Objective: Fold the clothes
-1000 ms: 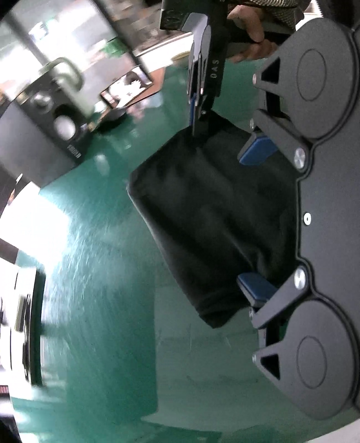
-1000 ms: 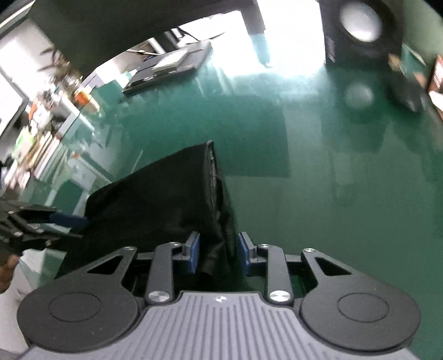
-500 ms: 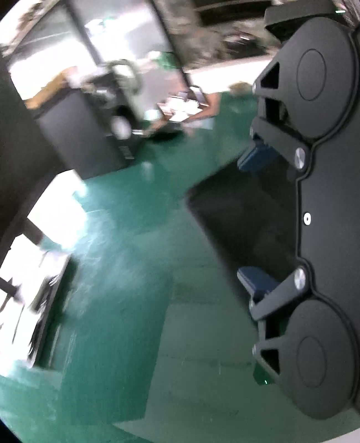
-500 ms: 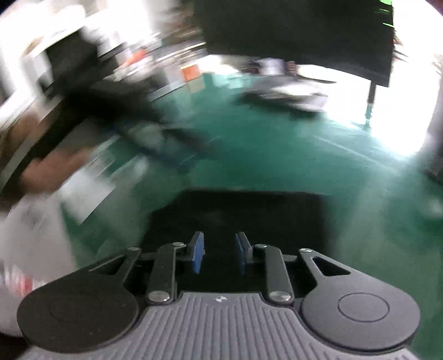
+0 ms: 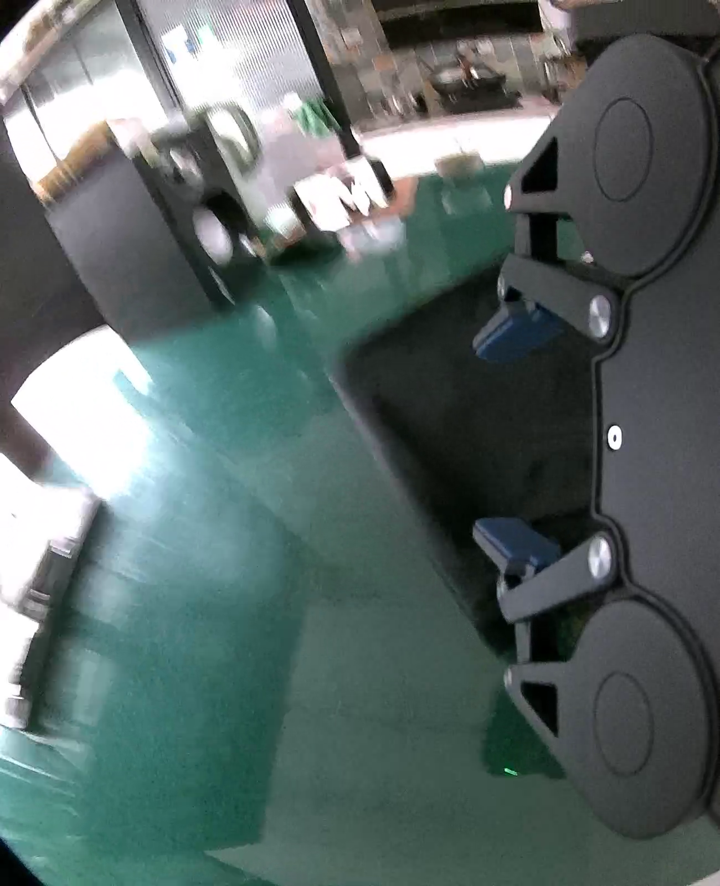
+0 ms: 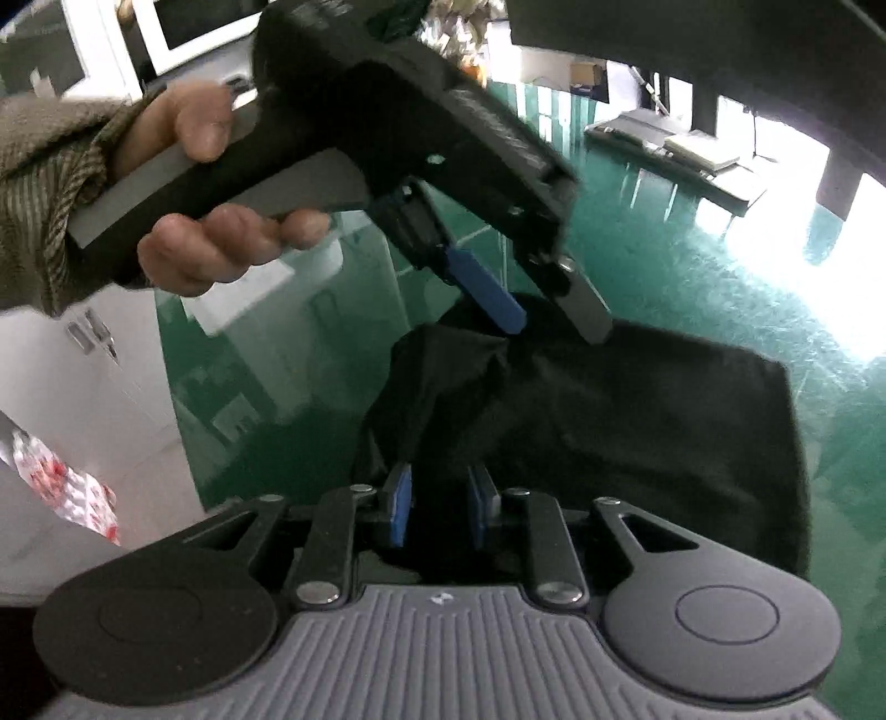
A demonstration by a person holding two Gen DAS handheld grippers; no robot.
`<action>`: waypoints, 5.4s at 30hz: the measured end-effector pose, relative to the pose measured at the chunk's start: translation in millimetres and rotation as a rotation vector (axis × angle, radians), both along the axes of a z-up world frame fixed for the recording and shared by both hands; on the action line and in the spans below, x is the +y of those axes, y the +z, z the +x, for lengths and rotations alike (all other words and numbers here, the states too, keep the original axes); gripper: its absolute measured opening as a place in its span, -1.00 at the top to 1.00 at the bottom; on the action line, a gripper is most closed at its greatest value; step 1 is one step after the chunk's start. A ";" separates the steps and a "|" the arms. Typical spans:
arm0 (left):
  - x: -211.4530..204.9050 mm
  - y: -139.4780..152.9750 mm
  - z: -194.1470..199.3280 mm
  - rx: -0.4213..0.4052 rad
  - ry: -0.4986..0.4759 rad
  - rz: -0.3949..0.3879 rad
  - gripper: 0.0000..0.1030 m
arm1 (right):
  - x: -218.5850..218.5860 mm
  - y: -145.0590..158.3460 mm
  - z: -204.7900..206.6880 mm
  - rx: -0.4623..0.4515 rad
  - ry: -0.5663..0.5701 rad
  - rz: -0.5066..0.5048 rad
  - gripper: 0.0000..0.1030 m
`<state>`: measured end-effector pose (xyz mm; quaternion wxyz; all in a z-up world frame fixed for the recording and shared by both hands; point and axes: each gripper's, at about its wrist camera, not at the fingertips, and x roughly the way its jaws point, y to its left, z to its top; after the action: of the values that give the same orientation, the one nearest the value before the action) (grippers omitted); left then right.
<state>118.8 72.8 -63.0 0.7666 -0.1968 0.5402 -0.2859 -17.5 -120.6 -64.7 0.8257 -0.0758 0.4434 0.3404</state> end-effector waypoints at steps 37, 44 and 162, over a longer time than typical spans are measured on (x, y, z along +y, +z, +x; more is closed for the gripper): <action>-21.1 10.9 -80.2 -0.119 -0.008 0.063 -0.34 | -56.1 0.8 103.0 -0.079 -0.284 0.092 0.75; -17.9 -3.2 -46.0 -0.097 0.320 0.077 -0.09 | -45.6 -10.0 85.9 -0.162 -0.309 -0.044 0.79; -94.9 -23.7 -43.2 -0.142 0.121 0.494 -0.49 | -64.5 -45.3 49.4 -0.303 -0.160 -0.032 -0.23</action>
<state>75.6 -22.1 -86.7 0.8432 -0.0149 0.5256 -0.1120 31.9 -185.1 -109.9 0.9063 -0.1039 0.3239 0.2509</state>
